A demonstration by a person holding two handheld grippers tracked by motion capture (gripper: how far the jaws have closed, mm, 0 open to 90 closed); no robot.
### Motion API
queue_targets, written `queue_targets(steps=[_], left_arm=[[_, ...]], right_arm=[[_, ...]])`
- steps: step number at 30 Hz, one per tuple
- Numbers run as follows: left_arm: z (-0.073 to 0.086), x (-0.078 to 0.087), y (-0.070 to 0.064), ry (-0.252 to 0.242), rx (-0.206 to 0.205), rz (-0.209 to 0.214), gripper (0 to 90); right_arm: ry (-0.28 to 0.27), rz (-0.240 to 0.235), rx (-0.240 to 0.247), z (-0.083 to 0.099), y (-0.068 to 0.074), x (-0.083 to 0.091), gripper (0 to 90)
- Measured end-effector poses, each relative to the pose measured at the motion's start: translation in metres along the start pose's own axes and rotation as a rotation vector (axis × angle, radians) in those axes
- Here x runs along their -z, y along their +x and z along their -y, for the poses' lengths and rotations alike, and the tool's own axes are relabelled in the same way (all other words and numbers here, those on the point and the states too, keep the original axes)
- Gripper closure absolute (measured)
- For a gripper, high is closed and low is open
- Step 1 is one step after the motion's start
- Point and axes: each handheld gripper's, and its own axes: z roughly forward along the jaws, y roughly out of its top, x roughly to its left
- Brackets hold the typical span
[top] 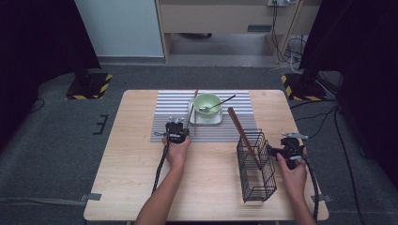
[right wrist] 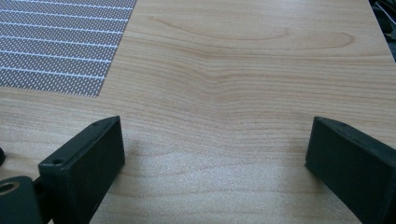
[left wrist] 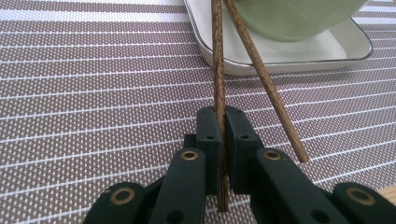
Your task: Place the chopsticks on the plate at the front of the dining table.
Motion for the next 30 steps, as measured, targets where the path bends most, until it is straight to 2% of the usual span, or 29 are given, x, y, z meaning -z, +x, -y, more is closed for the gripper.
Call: queue_targets(steps=[12,30], left_arm=[[-0.0013,0.0012,0.0015,-0.009,0.003,-0.004,85.5],[-0.0026,-0.0037,0.0054,0.009,0.015,-0.008,84.8]], right_arm=[[0.000,0.000,0.000,0.0000,0.0000,0.0000,4.7],[0.000,0.000,0.000,0.0000,0.0000,0.0000,4.7]])
